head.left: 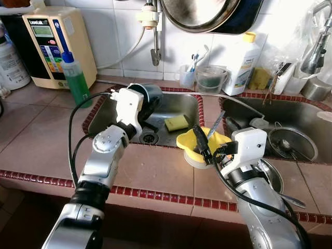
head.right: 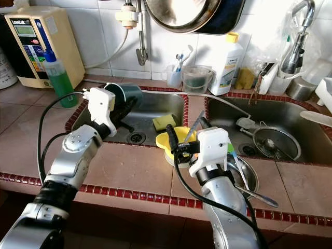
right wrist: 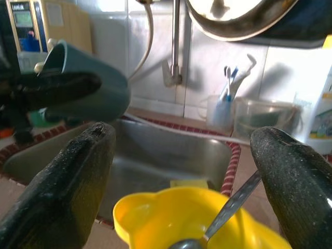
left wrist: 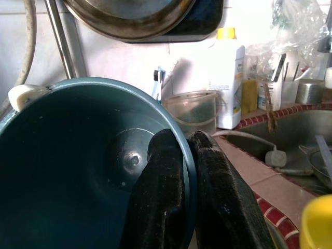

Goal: Kitchen organization

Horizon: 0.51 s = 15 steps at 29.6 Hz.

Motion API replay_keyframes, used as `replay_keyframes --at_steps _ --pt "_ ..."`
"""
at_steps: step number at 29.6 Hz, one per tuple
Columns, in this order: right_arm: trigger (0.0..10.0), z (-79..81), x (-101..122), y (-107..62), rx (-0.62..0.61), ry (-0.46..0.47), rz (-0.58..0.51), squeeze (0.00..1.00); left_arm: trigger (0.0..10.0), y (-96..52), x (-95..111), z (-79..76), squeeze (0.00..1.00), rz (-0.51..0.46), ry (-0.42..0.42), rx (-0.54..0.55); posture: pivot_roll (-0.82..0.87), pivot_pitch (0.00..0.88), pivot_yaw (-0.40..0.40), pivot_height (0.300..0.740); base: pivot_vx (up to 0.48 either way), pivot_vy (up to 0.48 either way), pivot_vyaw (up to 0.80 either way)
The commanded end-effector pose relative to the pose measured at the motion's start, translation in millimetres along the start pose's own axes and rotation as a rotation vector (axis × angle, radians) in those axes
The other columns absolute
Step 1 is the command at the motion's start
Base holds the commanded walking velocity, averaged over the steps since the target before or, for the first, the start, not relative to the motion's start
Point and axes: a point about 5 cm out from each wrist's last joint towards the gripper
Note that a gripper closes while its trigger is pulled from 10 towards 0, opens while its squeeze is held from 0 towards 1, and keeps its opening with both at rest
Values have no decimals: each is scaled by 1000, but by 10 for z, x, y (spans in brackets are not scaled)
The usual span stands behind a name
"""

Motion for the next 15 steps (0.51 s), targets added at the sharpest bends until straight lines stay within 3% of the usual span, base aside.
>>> replay_keyframes --at_steps 1,15 --pt "10000 62 19 -25 25 11 14 0 10000 79 62 15 0 -18 31 -18 -203 36 37 740 0 0 0" --pt "10000 193 12 -258 59 18 77 0 10000 142 -42 -67 0 3 84 -153 -260 122 43 740 0 0 0"
Point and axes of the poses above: a point about 5 cm out from each wrist's last joint towards the gripper, its own y axis pointing out of the wrist towards the gripper, its own x axis along the axis of the wrist's last joint, z = x × y, and after that the axes turned 9 degrees about y, right-handed
